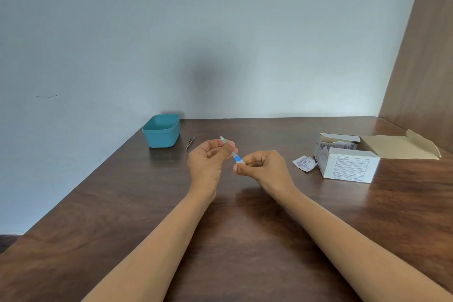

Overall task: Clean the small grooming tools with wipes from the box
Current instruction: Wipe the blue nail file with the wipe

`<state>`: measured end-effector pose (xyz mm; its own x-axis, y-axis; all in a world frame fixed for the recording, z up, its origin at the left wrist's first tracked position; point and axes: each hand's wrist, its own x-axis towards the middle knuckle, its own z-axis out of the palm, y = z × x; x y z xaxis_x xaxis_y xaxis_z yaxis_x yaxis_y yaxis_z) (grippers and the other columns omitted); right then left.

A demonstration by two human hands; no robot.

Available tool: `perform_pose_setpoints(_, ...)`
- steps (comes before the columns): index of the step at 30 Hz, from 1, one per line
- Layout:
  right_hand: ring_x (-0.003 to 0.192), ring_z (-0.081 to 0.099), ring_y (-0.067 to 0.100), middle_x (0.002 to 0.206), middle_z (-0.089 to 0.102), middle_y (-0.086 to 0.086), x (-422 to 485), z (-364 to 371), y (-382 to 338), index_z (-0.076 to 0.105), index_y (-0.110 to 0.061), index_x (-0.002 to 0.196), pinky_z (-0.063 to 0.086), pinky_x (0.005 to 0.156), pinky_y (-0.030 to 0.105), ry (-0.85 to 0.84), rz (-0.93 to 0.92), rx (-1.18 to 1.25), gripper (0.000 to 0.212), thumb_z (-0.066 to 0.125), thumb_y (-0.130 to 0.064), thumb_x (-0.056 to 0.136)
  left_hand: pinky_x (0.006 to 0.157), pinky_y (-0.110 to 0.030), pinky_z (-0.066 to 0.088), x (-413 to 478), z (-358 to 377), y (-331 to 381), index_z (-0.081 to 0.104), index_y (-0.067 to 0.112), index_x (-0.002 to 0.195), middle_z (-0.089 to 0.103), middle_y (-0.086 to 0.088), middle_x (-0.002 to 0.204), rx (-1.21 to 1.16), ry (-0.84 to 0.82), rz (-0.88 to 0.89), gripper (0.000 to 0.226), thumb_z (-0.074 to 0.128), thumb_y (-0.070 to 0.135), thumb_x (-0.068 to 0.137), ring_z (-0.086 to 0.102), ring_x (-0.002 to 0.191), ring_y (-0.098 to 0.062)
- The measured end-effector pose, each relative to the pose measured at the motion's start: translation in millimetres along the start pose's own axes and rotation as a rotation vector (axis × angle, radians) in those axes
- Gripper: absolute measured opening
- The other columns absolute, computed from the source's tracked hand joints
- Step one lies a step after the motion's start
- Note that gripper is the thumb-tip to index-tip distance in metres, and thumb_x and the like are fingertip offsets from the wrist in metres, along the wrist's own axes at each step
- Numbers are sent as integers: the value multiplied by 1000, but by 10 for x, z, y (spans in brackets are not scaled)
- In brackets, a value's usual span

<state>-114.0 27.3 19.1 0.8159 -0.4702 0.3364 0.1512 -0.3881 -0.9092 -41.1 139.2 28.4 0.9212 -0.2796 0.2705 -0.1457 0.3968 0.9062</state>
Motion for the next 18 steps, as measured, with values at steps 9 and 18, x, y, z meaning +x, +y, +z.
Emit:
perform_pose_setpoints(9, 76, 70, 12, 72, 74, 0, -3, 3, 7, 76, -13, 75, 53, 80, 28, -27, -65, -60, 19, 69, -26, 86, 76, -27, 55, 1, 13, -84, 70, 0, 86, 75, -13, 82, 90, -83, -8, 14, 76, 10, 78, 71, 79, -22)
perform_pose_setpoints(18, 74, 59, -10, 77, 70, -16, 32, -32, -104, 71, -19, 77, 37, 68, 12, 20, 209, 408, 16, 62, -22, 90, 90, -30, 52, 26, -14, -69, 68, 10, 99, 73, -13, 101, 33, -164, -162, 23, 74, 21, 80, 69, 96, -19)
